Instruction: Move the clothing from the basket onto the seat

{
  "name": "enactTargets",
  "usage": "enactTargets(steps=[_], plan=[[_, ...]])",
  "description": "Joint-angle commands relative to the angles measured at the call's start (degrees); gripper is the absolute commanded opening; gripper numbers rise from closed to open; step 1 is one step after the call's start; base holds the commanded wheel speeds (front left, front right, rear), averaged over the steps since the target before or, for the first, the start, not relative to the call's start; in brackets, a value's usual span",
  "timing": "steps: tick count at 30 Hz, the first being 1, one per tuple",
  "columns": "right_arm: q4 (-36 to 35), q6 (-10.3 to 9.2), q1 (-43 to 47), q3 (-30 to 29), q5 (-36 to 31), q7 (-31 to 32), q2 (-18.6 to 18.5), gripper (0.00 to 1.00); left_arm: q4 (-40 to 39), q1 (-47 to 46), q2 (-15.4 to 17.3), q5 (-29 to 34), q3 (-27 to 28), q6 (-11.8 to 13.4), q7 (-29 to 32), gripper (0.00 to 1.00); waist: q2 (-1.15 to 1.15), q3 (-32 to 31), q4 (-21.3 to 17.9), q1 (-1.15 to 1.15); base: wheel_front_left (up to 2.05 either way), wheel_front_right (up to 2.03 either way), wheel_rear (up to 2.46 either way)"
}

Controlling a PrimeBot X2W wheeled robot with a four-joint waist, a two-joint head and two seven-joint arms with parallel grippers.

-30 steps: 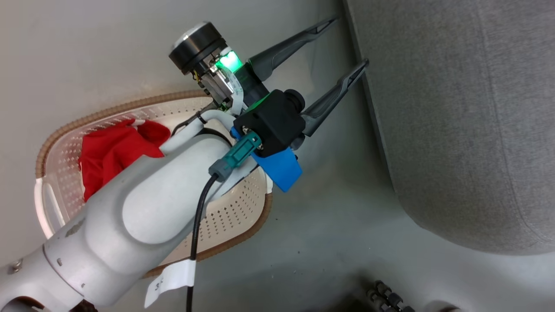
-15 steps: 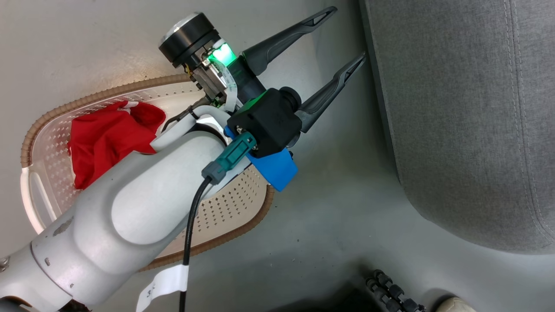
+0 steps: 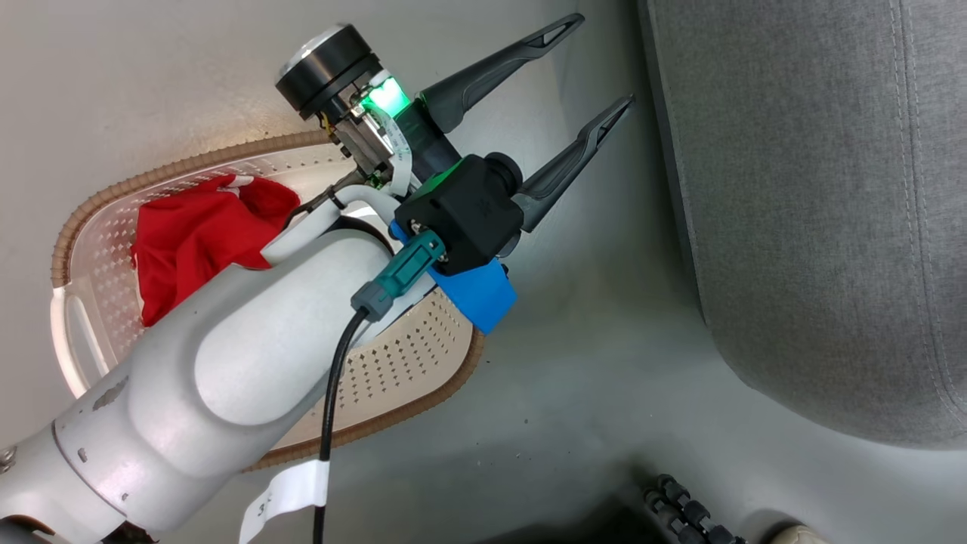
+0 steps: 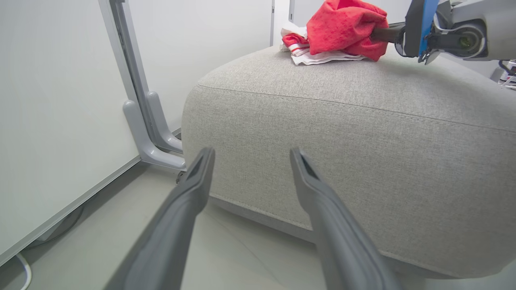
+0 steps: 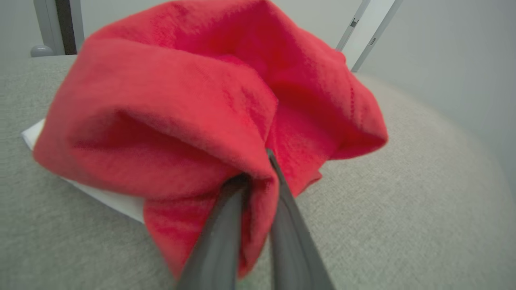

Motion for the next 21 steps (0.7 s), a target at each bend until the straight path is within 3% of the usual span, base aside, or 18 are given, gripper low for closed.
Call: enactTargets(steps=[1, 15, 21], plan=[[-0.4, 0.01, 1.5, 0.7, -0.3, -0.2, 0.3, 1.0, 0.3, -0.6, -0.1, -0.3, 0.1, 0.4, -0.4, 1.0, 0.0, -0.6, 0.1, -0.01, 0.0, 0.0, 0.0], [-13.1, 0.01, 18.0, 6.8, -0.5, -0.2, 1.7, 1.0, 4.5, 3.8, -3.3, -2.7, 0.9, 2.0, -4.0, 1.0, 0.0, -12.0, 2.0, -0.01, 0.0, 0.0, 0.0], [-18.4, 0.01, 22.8, 11.9, 0.0, -0.2, 1.9, 1.0, 5.8, 8.0, -4.6, -4.6, 4.6, 3.7, -4.5, 1.0, 0.0, -18.8, 3.7, -0.01, 0.0, 0.0, 0.0]])
